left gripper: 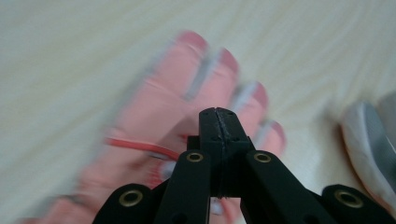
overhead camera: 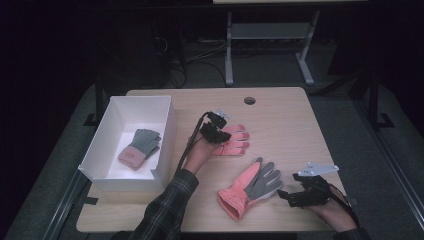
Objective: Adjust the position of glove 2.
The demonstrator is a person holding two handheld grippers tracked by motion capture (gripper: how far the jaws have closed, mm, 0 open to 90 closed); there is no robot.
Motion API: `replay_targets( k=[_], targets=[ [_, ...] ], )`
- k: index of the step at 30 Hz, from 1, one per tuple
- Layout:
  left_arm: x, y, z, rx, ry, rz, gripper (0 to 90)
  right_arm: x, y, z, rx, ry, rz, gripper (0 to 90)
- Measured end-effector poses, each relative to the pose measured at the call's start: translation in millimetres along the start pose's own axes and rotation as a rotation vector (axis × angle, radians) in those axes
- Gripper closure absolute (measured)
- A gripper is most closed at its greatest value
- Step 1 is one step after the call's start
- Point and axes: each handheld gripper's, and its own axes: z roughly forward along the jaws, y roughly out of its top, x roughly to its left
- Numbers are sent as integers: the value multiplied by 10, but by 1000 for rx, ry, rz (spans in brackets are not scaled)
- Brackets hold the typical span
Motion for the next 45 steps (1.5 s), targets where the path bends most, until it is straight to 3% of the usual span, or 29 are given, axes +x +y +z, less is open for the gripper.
replay_targets(
  k=[1, 3, 7, 8, 11, 14, 25, 35, 36, 42, 44, 45],
  targets=[
    [0, 0, 0, 0, 0, 0, 899, 0, 0, 0, 0, 0, 0, 145],
    [95, 68, -34, 12, 45, 9, 899, -1, 2, -1, -5, 0, -2, 145],
    [289, 144, -40, 23, 115, -16, 899, -1, 2, -1, -6, 1, -2, 145],
    [381, 151, -15, 44, 149, -24, 899, -1, 2, -2, -6, 2, -2, 144],
    [462, 133, 16, 61, 172, -38, 899, -9, -2, -2, -2, 4, -2, 145],
    [553, 55, 119, 120, 194, -50, 899, -21, -3, 1, -5, 6, -3, 145],
    [505, -107, 110, 191, 145, -85, 899, -23, -5, 0, -5, 8, -4, 145],
    [255, -327, -80, 199, 68, -85, 899, -17, -4, 7, 0, 5, -6, 144],
    [194, -364, -114, 206, 43, -70, 899, -19, -4, 8, 1, 5, -8, 144],
    [70, -449, -223, 210, -2, -33, 899, -16, -5, 9, 2, 3, -7, 145],
    [64, -445, -269, 180, 0, -26, 897, -17, -6, 10, 4, 3, -5, 145],
    [64, -445, -269, 180, 0, -26, 841, -22, -6, 10, 7, 2, -9, 145]
  ],
)
